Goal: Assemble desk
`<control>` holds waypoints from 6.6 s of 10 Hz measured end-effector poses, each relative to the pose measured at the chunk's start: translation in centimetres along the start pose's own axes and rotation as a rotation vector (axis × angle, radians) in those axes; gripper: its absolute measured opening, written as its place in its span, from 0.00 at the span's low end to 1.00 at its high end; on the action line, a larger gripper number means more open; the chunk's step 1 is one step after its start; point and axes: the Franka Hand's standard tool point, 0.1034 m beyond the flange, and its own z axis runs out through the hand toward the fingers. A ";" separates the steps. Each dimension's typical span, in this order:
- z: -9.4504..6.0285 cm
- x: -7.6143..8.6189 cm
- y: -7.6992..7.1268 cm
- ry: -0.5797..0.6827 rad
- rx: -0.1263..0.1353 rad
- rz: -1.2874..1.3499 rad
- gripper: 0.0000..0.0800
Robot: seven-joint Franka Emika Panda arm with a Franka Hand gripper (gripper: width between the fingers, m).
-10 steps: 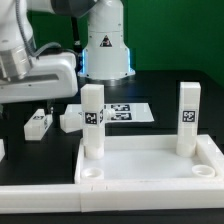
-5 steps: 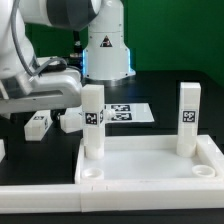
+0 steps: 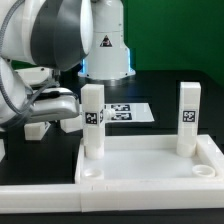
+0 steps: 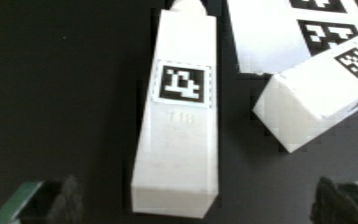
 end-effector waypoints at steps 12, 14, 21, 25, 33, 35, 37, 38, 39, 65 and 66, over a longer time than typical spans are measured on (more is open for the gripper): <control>3.5 0.4 0.4 -0.115 0.102 0.184 0.70; 3.5 0.4 0.4 -0.116 0.101 0.181 0.45; -4.9 -1.3 -0.9 0.144 0.033 0.047 0.36; -7.8 -1.4 -1.8 0.357 -0.002 0.034 0.36; -19.7 -3.0 -9.5 1.098 -0.152 -0.083 0.36; -20.3 -2.7 -15.3 1.238 -0.143 -0.045 0.36; -19.8 -2.6 -14.6 1.366 -0.194 -0.061 0.36; -19.6 -2.6 -14.5 1.359 -0.187 -0.053 0.36; -19.6 -2.5 -14.7 1.359 -0.188 -0.057 0.36; -16.6 4.5 -29.2 1.372 -0.101 -0.050 0.36; -16.5 4.7 -29.1 1.372 -0.102 -0.050 0.36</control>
Offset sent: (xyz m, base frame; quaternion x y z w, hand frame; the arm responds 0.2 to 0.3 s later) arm -0.0194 -0.0159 -0.0057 0.0017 -0.0895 0.2384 0.9670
